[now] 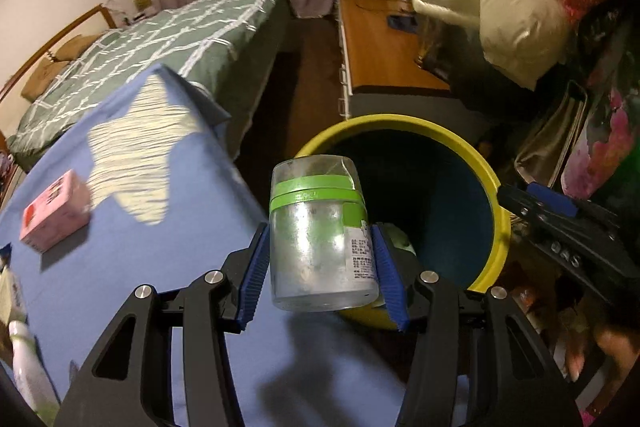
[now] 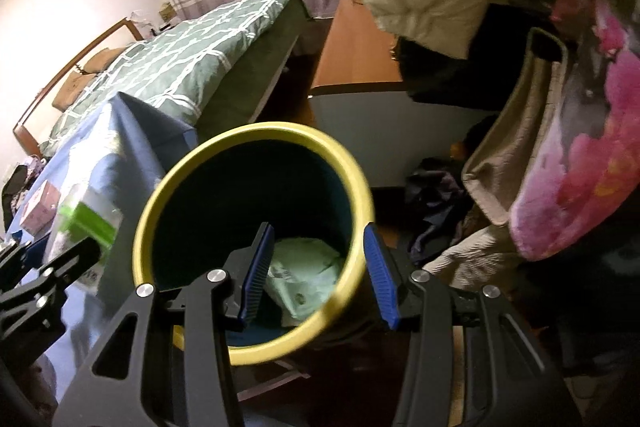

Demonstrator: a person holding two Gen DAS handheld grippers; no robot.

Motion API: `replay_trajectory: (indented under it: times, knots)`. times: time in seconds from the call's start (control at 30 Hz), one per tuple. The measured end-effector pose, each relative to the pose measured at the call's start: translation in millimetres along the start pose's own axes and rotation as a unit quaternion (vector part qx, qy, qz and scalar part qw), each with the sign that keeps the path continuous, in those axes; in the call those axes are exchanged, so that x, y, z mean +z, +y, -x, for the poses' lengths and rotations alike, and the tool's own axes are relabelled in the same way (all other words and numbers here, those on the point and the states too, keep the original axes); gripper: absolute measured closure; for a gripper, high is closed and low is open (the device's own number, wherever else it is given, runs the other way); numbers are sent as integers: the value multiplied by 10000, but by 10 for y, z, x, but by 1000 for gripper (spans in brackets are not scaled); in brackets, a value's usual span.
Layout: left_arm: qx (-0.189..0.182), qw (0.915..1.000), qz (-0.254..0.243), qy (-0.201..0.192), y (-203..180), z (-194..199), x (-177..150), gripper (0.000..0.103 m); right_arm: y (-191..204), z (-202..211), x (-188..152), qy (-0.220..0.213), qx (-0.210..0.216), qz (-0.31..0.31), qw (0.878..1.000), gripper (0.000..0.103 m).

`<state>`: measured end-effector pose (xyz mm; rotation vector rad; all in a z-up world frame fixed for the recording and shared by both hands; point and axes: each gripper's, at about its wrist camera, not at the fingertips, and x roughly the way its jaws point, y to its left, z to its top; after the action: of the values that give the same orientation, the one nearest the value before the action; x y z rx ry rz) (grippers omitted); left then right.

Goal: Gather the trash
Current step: 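Open the left gripper over the bin to drop the clear jar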

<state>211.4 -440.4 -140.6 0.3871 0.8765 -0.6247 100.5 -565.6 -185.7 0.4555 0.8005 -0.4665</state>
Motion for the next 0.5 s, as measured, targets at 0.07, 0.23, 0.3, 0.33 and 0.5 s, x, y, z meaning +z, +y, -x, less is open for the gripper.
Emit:
replay_trajectory:
  times: [0.07, 0.23, 0.3, 0.33, 0.5]
  knots:
    - [-15, 10000, -67, 73, -93, -104, 72, 52, -84, 19, 11, -26, -77, -36, 10000, 58]
    - [70, 9995, -153, 270, -238, -317, 175, 48, -224, 26, 15, -38, -168, -130, 9998, 58]
    - [185, 9995, -154, 225, -245, -310, 169, 26, -264, 19, 16, -30, -190, -162, 9997, 58]
    - [248, 9995, -152, 124, -240, -265, 167, 20, -261, 12, 19, -25, -188, -166, 9997, 58]
    - [207, 9997, 56, -142, -42, 63, 106, 19, -238, 10, 8, -18, -137, -132, 9998, 58]
